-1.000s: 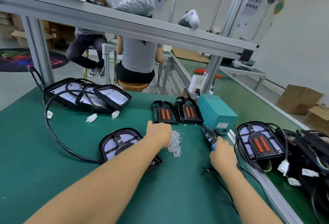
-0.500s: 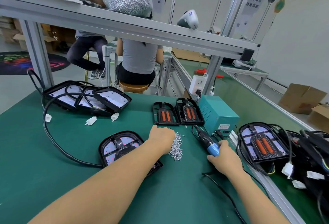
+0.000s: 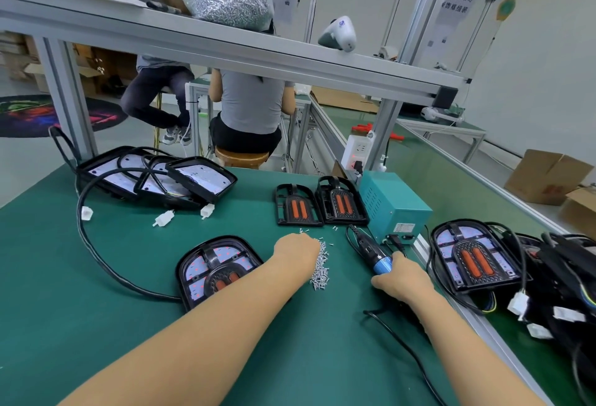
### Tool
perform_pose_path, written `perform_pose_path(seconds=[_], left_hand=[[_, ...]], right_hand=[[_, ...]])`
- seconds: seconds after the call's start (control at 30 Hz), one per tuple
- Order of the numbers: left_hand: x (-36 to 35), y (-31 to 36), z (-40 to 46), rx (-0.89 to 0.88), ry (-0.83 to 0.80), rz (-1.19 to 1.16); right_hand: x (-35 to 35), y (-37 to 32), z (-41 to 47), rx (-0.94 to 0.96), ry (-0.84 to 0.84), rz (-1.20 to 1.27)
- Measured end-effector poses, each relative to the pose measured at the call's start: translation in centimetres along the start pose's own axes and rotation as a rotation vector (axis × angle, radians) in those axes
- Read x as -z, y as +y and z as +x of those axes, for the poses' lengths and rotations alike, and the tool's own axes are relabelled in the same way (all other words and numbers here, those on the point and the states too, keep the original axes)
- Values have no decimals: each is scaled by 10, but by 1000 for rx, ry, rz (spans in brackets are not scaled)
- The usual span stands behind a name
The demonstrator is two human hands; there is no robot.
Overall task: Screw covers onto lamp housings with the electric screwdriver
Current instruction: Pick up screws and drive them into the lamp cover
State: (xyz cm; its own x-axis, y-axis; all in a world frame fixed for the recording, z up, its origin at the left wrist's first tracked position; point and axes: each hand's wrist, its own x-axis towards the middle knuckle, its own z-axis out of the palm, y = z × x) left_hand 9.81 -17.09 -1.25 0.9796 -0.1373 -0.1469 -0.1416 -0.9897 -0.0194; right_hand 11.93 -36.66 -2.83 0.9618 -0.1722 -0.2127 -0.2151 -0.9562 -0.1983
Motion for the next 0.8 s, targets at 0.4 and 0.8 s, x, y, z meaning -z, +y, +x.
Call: perform_pose_path(seconds=[0.4, 0.8], left_hand=[[1, -9, -2, 101, -1, 49], [-1, -9, -3, 16, -50, 96]], right_hand=[[-3, 0, -1, 37, 26, 22], [-5, 6, 4, 24, 17, 13]])
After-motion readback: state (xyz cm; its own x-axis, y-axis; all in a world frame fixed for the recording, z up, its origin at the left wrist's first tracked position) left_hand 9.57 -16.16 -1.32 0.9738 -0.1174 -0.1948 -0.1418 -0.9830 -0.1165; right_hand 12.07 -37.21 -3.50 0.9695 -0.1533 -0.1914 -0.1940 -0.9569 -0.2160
